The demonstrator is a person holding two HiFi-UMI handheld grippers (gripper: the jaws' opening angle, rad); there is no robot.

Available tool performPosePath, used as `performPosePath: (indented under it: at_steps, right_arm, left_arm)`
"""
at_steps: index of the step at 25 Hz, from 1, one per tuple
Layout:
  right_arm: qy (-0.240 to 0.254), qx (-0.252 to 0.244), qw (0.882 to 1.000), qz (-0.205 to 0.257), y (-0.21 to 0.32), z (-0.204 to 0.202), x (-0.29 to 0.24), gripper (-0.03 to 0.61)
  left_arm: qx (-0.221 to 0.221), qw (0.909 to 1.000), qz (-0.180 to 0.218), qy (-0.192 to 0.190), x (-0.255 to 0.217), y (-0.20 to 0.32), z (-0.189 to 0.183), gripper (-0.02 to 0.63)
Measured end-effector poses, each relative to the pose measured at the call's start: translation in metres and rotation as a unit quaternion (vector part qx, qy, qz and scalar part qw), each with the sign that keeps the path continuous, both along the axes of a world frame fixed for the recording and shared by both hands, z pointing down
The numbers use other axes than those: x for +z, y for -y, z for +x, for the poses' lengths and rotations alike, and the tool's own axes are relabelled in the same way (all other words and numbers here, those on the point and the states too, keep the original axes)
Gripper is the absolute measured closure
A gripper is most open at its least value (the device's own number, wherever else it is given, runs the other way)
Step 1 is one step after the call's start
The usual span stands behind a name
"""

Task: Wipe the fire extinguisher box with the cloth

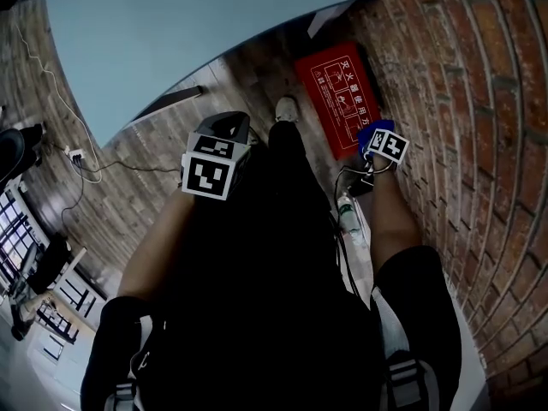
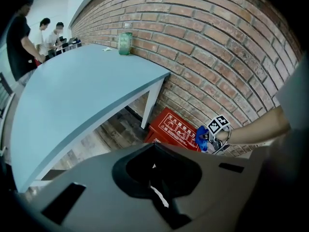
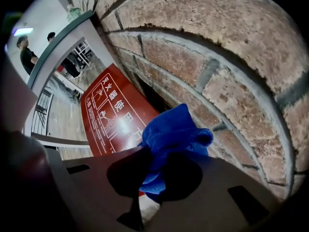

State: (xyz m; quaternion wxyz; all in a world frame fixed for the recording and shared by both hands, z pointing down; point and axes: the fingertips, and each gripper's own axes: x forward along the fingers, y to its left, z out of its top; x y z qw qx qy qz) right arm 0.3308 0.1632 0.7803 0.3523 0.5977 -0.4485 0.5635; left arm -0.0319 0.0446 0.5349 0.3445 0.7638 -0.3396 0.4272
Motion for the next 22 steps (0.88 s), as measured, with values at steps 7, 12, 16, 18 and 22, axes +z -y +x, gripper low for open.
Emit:
performPosePath:
  at_steps: [7,12,16,18,22]
  right_arm:
    - [0.007,-0.027,0.999,0.039,0.050,-0.012,0.001,0.526]
    - [0.030,-0.071,0.995,0.064,0.105,-0.034,0.001,0.526]
    - [0.035,-0.110,0.990,0.075,0.150,-0.053,0.003,0.526]
    - [0.036,-0.130,0.988,0.077,0.174,-0.063,0.004,0.526]
    - [0.031,-0.179,0.980,0.079,0.210,-0.082,0.000,0.526]
  left_arm:
    - [-0.008,0.9998,-0.014,0.008,0.012,-0.006,0.001,0.609]
    - [-0.049,0.9982,-0.032,-0.010,0.014,0.002,-0.002,0.609]
    - [-0.067,0.9973,-0.030,-0.005,0.016,0.010,-0.006,0.609]
    - [-0.073,0.9970,-0.028,0.001,0.019,0.015,-0.011,0.609]
    - [-0.084,0.9959,-0.031,0.007,0.021,0.018,-0.015,0.609]
